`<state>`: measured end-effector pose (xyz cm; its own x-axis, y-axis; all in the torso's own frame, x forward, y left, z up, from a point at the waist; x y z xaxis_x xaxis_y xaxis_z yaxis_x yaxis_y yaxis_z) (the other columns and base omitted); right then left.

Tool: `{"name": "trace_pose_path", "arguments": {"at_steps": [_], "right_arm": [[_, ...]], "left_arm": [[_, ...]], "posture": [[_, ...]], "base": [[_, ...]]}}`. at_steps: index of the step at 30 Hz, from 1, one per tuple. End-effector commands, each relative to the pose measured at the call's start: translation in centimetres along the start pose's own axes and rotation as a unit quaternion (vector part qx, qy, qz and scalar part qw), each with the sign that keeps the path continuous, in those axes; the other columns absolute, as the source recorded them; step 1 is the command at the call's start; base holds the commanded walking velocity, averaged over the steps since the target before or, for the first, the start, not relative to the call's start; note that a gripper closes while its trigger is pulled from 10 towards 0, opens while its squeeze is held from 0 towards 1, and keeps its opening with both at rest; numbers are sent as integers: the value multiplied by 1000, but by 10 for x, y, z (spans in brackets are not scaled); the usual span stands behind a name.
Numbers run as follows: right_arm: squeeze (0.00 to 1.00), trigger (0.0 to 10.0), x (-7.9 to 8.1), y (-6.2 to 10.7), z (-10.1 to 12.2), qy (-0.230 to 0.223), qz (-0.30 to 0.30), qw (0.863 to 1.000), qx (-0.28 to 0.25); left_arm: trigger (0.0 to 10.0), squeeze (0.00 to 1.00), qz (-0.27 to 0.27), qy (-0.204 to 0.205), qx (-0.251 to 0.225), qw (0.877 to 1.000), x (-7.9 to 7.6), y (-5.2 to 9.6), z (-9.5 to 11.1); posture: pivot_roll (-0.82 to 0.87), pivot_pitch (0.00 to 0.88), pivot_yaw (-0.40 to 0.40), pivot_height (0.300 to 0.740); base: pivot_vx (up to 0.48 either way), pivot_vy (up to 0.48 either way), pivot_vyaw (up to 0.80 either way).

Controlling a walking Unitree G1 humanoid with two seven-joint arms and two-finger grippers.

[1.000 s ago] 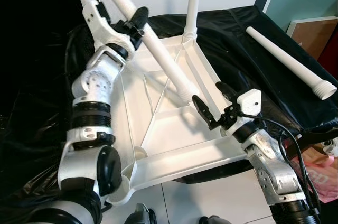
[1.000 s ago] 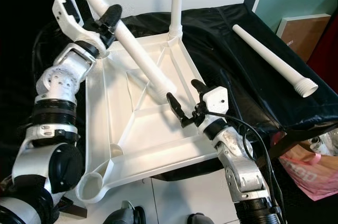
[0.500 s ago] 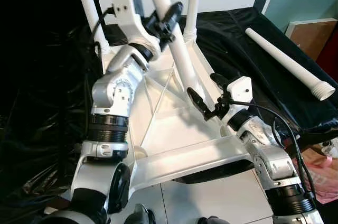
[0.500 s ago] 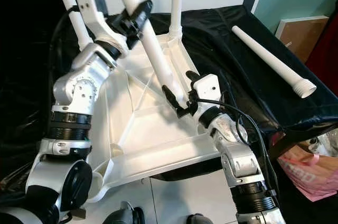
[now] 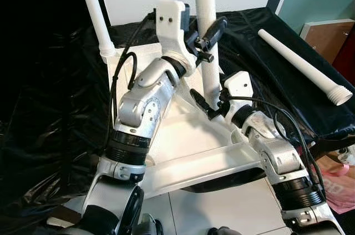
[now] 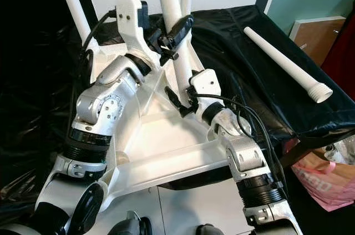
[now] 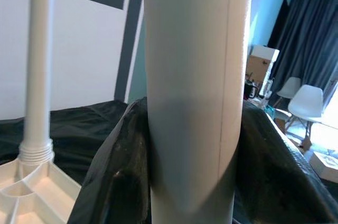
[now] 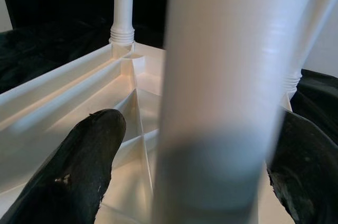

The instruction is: Building children table

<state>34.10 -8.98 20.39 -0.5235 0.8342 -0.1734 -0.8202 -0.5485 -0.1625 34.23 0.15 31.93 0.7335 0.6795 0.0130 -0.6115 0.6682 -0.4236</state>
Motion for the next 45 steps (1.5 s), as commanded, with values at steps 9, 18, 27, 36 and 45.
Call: {"name": "trace_pose_path", "arguments": {"at_steps": [9, 18, 27, 36, 45], "right_arm": [[0, 10000, 4, -6, -12, -15, 2, 999, 38], [0, 0, 4, -8, -13, -17, 0, 999, 43], [0, 10000, -3, -7, -17, -38, -32, 998, 50], [0, 10000, -11, -7, -19, -58, -75, 994, 50], [0, 10000, -24, -2, -23, -87, -144, 985, 38]], "left_arm": [[10000, 0, -46, -32, -29, 998, -23, -3, 13], [10000, 0, -65, -39, -32, 997, -34, -7, 15], [10000, 216, -80, -33, -33, 996, -42, -8, 13], [10000, 1000, -67, -35, -32, 997, -36, -6, 13], [10000, 0, -19, -52, -30, 998, -15, 2, 11]], "posture": [[-16, 74, -24, 740], [-18, 66, -20, 740], [-20, 50, -13, 740], [-21, 43, -10, 740], [-20, 31, -4, 740]], "base": [[0, 0, 0], [0, 0, 0], [0, 0, 0], [0, 0, 0], [0, 0, 0]]}}
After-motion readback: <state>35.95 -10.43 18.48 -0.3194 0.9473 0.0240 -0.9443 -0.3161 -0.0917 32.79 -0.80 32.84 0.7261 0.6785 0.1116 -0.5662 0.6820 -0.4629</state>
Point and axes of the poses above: a point about 5 cm out from each wrist's last joint towards the gripper, its own y axis pointing back from the gripper into the wrist, its own z axis along the axis of the wrist's last joint, x = y × z, the point moved 3 cm from there along -y, pointing out of the wrist towards the gripper, and after that the axes turned 5 degrees about -y, right-handed, at the moved point
